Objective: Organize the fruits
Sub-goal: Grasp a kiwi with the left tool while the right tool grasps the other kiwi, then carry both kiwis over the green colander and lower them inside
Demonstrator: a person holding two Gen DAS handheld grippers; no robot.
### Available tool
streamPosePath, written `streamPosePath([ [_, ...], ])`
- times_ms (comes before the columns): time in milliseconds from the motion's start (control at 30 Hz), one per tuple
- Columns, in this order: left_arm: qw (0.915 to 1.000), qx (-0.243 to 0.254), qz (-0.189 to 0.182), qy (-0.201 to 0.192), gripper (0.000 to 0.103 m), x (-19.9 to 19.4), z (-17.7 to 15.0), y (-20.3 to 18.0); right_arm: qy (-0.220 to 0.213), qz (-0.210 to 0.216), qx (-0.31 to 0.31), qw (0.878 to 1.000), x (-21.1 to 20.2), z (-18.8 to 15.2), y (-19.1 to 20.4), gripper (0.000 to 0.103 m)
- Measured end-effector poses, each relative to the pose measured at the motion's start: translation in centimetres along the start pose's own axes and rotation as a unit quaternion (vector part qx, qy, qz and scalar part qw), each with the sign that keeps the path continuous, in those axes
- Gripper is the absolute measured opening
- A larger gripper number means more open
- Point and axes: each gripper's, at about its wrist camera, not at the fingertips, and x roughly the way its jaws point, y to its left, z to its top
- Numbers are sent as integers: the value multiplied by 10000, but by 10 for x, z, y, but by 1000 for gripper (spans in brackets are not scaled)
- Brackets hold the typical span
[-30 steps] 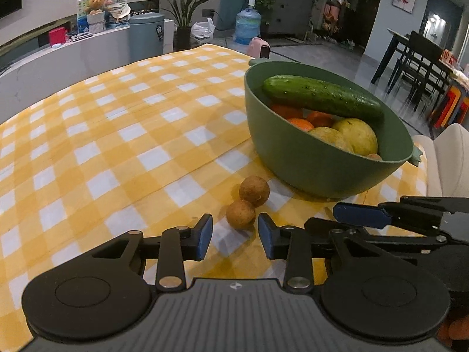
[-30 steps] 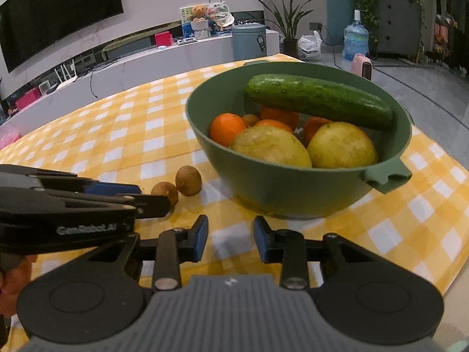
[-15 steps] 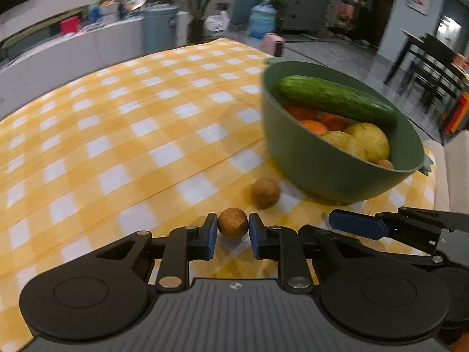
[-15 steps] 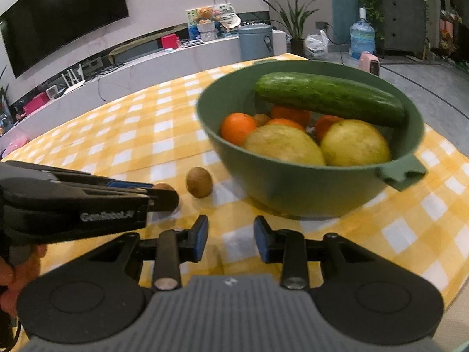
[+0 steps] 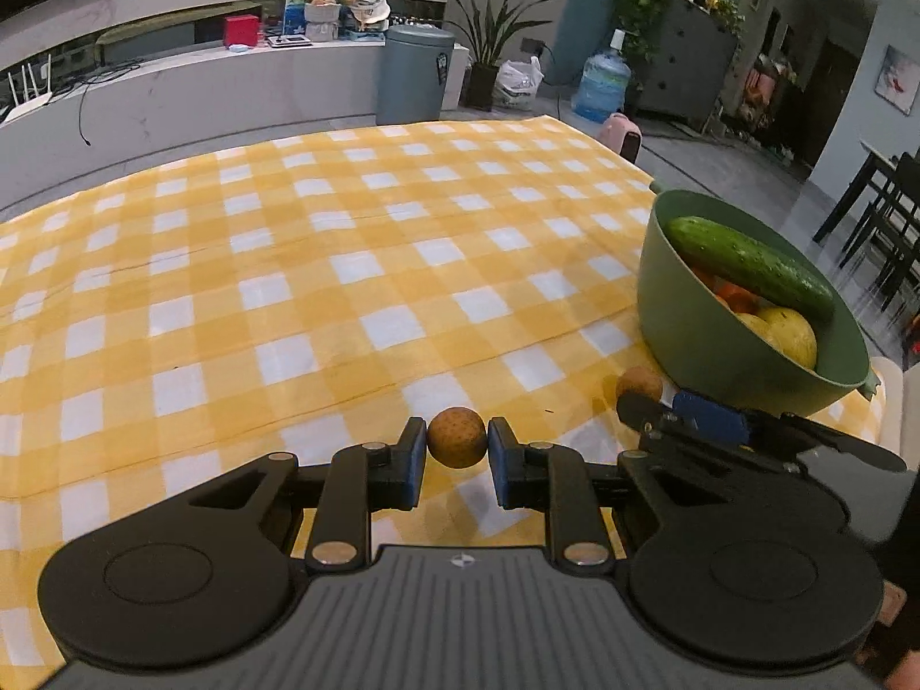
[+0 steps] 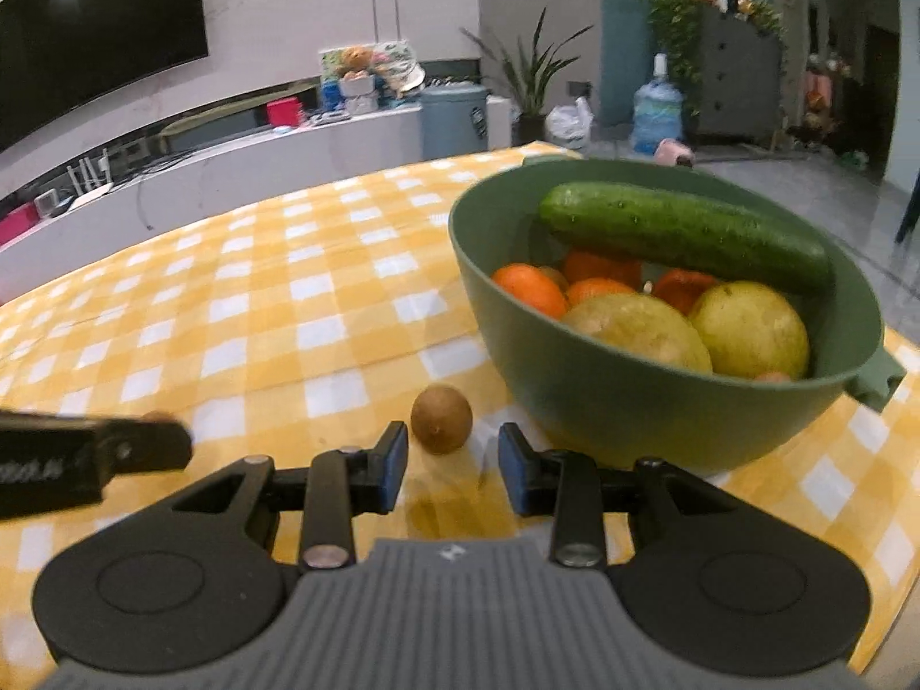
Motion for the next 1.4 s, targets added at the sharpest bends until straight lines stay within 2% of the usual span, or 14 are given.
streamPosePath([
  [267,9996,-146,-203,-110,25,-2,-1,13,-27,-250,-87,9996,10,4,12,32],
  [467,9996,-29,-261,-142,25,-2,-3,10,29,-308,-240,9992,8,4,15,22],
  [633,9992,-53,-362,-186,25,-4,-4,9,118,-237,-279,9993,5,5,13,21],
  [867,9994,30,-247,-254,25,-12,-3,2,66,250,-445,9987,-26,17,5,20],
  [1000,9989,6,-336,-320,25,-23,3,-10,82,804,-485,9955,-50,23,-12,21],
  [1133,9986,191,-281,-404,25,-35,8,-32,13,1131,-649,9915,-74,26,-32,21],
  [1400,9958,629,-414,-523,25,-52,23,-87,-65,1374,-453,9895,-104,37,-89,20],
])
